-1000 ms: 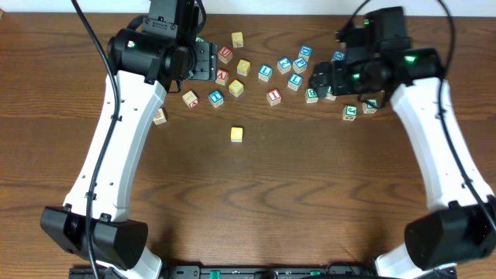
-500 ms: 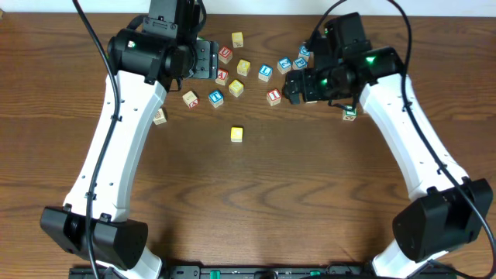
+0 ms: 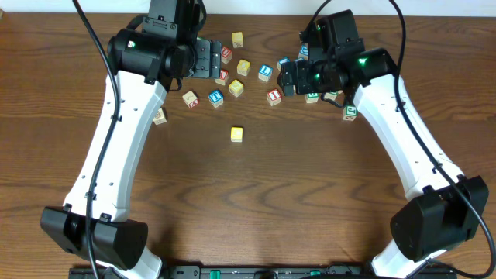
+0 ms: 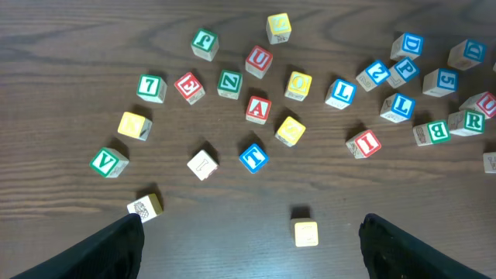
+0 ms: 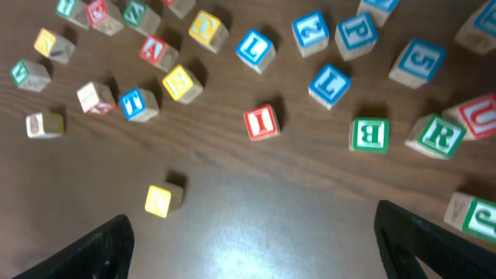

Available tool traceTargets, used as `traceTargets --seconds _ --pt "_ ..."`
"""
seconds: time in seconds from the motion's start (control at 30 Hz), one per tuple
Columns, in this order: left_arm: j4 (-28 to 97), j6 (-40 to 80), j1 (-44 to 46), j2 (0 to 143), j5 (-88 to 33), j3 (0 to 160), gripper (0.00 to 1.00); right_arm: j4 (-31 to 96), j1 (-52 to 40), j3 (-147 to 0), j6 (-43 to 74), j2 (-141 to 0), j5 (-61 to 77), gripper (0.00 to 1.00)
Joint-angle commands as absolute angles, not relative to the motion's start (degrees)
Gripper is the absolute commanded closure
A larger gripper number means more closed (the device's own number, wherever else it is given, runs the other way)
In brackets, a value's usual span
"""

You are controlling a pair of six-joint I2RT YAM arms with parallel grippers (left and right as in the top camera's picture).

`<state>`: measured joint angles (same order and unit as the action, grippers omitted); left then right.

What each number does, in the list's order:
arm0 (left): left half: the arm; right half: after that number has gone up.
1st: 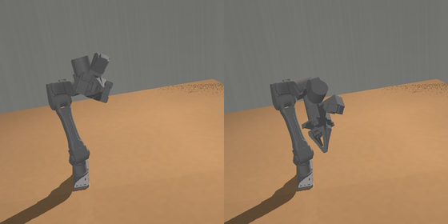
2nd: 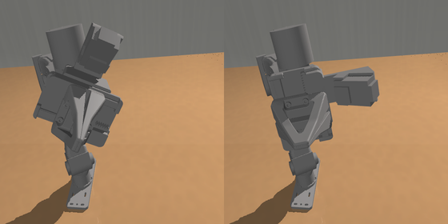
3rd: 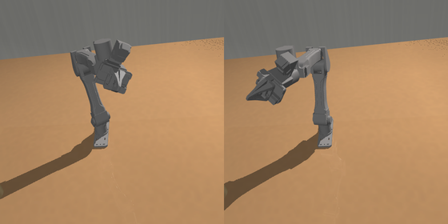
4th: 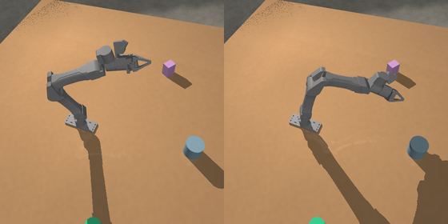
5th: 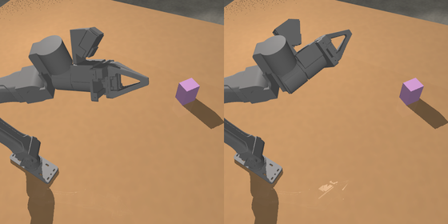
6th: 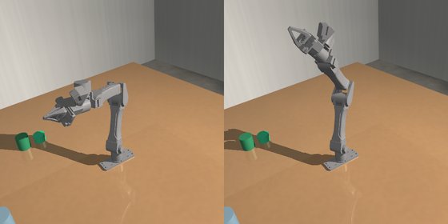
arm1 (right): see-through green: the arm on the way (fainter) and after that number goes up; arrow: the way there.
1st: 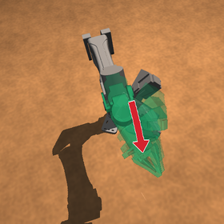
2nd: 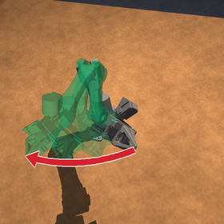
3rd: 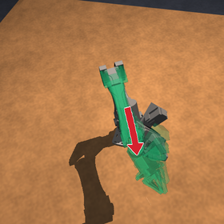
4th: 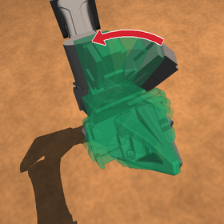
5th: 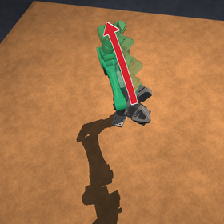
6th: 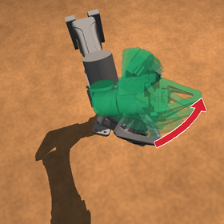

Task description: Spell out CORL

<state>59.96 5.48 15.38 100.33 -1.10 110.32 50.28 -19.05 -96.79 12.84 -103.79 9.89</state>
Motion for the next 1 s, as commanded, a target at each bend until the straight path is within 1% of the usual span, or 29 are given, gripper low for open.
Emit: traceTargets --seconds 0.0,0.1,0.17,0.27,0.47,0.53,0.6,0.7,0.83,0.97 --pt "59.61 4.73 15.11 100.66 -0.38 110.69 0.13 48.93 -19.59 -97.69 15.46 -105.14 4.32 0.07" --pt "59.09 4.73 15.11 101.27 -0.38 110.69 0.12 46.54 -19.51 -97.71 18.70 -106.08 0.73 0.09" --pt "58.89 4.73 15.11 101.69 -0.38 110.69 0.12 44.69 -19.49 -98.02 19.11 -106.87 0.86 0.10" --pt "58.74 4.71 15.11 102.41 -0.38 110.69 0.13 45.54 -19.51 -102.26 19.29 -109.21 0.82 0.11" --pt "58.08 4.71 15.11 103.35 -0.36 110.69 0.12 57.89 -19.44 -124.84 18.81 -121.58 0.05 0.09" --pt "57.91 4.71 15.11 103.42 -0.36 110.69 0.13 61.93 -19.44 -132.27 19.55 -126.37 0.03 0.11" --pt "57.89 4.71 15.11 103.42 -0.34 110.69 0.13 64.55 -19.44 -136.64 21.85 -129.80 -0.62 0.15" --pt "57.95 4.71 15.11 103.44 -0.34 110.69 0.12 66.19 -19.44 -137.91 25.80 -132.62 -1.87 0.18" --pt "57.98 4.73 15.11 103.46 -0.34 110.69 0.12 68.23 -19.44 -137.88 28.32 -135.55 -2.72 0.18" --pt "57.95 4.73 15.11 103.70 -0.36 110.69 0.12 69.12 -19.44 -137.88 28.27 -137.60 -2.68 0.18"
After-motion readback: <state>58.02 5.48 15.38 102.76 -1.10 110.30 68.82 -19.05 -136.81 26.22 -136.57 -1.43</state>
